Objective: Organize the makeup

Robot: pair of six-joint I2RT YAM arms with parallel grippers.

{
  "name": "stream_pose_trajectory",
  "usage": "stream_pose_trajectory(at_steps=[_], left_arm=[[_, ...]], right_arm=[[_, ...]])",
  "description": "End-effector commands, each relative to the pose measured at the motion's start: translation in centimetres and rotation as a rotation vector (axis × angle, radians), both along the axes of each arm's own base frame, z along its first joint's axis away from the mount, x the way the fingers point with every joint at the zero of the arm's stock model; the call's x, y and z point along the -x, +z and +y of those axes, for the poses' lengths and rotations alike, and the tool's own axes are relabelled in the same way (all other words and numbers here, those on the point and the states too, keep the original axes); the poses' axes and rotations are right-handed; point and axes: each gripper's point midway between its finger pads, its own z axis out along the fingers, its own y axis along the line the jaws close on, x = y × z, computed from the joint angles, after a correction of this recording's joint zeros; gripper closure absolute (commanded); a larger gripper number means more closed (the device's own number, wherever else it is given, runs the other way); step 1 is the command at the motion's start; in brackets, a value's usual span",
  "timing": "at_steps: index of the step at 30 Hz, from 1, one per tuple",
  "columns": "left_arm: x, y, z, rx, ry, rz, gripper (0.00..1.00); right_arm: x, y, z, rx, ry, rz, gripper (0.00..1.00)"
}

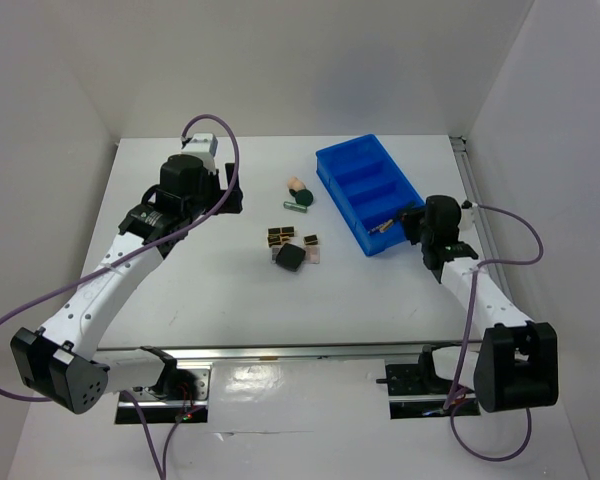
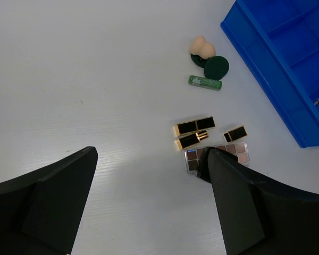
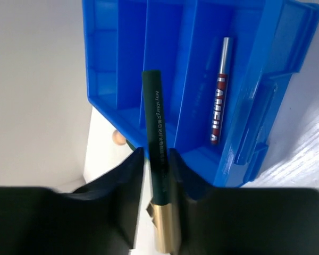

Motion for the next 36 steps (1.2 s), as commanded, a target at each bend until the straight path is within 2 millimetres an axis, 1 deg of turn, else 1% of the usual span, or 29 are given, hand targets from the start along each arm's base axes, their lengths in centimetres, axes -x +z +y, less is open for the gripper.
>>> stream_pose_trajectory(at_steps=[1, 3, 4, 7, 10, 11, 13, 14, 15, 16, 17, 18, 19, 20, 21, 22, 23, 24, 25, 26, 27, 28, 29, 30, 31, 32, 34, 35, 36], left_arm=[[-0.4, 1.2, -0.2, 0.009, -0.005, -0.036, 0.00], [-0.6, 1.2, -0.5, 0.013, -0.013, -0.033, 0.00], [-0.6, 1.2, -0.5, 0.013, -0.013, -0.033, 0.00], [-0.6, 1.2, -0.5, 0.013, -0.013, -0.033, 0.00], [-0.7, 1.2, -0.3, 0.009, -0.005, -0.034, 0.00], [-0.7, 1.2, -0.3, 0.009, -0.005, -0.034, 0.00], [-0.7, 1.2, -0.3, 0.009, -0.005, -0.034, 0.00], [-0.6, 1.2, -0.5, 0.013, -0.013, -0.033, 0.00], [-0.6, 1.2, -0.5, 0.013, -0.013, -0.033, 0.00], [-0.6, 0.8, -0.5, 0.009, -0.013, -0.024, 0.00], [-0.6, 0.8, -0.5, 0.009, -0.013, -0.024, 0.00], [-0.7, 0.5, -0.5, 0.006, -0.013, -0.016, 0.00], [-0.7, 0.5, -0.5, 0.006, -0.013, -0.016, 0.00], [-0.7, 0.5, -0.5, 0.006, -0.013, -0.016, 0.00], [-0.8, 0.5, -0.3, 0.000, -0.001, -0.018, 0.00], [-0.9, 0.5, 0.0, 0.002, 0.023, -0.020, 0.00], [-1.0, 0.6, 0.3, 0.003, 0.043, -0.021, 0.00], [-1.0, -0.1, 0.6, -0.004, 0.065, 0.002, 0.00], [-0.8, -0.1, 1.8, -0.003, 0.152, 0.015, 0.00], [-0.9, -0.3, 2.4, -0.008, 0.201, 0.028, 0.00], [-1.1, -1.1, 2.9, -0.022, 0.242, 0.056, 0.00], [-1.1, -1.6, 3.5, -0.019, 0.284, 0.079, 0.00], [-0.8, -1.8, 3.8, -0.033, 0.300, 0.111, 0.00], [-0.9, -2.2, 4.2, -0.037, 0.317, 0.132, 0.00], [-0.9, -2.5, 4.5, -0.048, 0.327, 0.153, 0.00], [-1.0, -2.6, 4.3, -0.047, 0.318, 0.164, 0.00], [-1.1, -2.9, 4.3, -0.052, 0.318, 0.172, 0.00], [-1.1, -3.0, 4.1, -0.047, 0.311, 0.175, 0.00], [-1.0, -2.9, 4.1, -0.042, 0.311, 0.167, 0.00]], right_arm=[[-1.4, 0.6, -0.8, 0.006, -0.049, -0.053, 0.64], [-1.8, 0.5, -0.6, 0.003, -0.040, -0.042, 0.54], [-1.8, 0.0, -0.5, 0.011, -0.026, -0.028, 0.43], [-1.9, 0.2, -0.5, 0.028, -0.016, -0.037, 0.35], [-2.4, 1.3, -0.5, 0.054, -0.002, -0.068, 0.34], [-2.4, 1.2, -0.5, 0.066, 0.004, -0.066, 0.34], [-2.6, 2.4, -0.6, 0.105, 0.024, -0.093, 0.38], [-2.7, 2.6, 0.0, 0.131, 0.052, -0.103, 0.41], [-2.8, 3.4, 1.1, 0.225, 0.128, -0.132, 0.45], [-3.2, 5.0, 2.4, 0.274, 0.195, -0.182, 0.60], [-3.6, 6.7, 3.8, 0.335, 0.266, -0.251, 0.66], [-3.4, 7.1, 6.8, 0.391, 0.384, -0.285, 0.68], [-3.6, 9.1, 9.2, 0.495, 0.518, -0.358, 0.68], [-3.5, 7.3, 11.2, 0.541, 0.621, -0.298, 0.66], [-2.9, 9.0, 15.4, 0.638, 0.764, -0.353, 0.62], [-1.7, 6.3, 17.3, 0.686, 0.868, -0.298, 0.56], [-0.9, 6.1, 19.3, 0.728, 0.961, -0.283, 0.49], [-0.3, 3.7, 21.3, 0.763, 1.053, -0.237, 0.35], [1.5, 2.5, 24.0, 0.826, 1.171, -0.247, 0.30], [2.4, 1.7, 25.2, 0.853, 1.234, -0.226, 0.24], [2.8, -0.9, 26.2, 0.886, 1.289, -0.172, 0.15], [3.9, -1.8, 27.6, 0.934, 1.356, -0.174, 0.10], [3.7, -1.6, 28.6, 0.968, 1.370, -0.180, 0.07], [4.0, -3.8, 29.0, 0.999, 1.412, -0.125, 0.03], [4.2, -4.3, 29.5, 1.028, 1.427, -0.116, 0.01], [4.4, -4.7, 30.3, 1.075, 1.451, -0.128, 0.01], [4.0, -5.7, 30.7, 1.117, 1.464, -0.105, 0.01], [3.9, -6.3, 30.4, 1.146, 1.472, -0.086, 0.01], [3.6, -6.4, 30.4, 1.154, 1.464, -0.082, 0.01]])
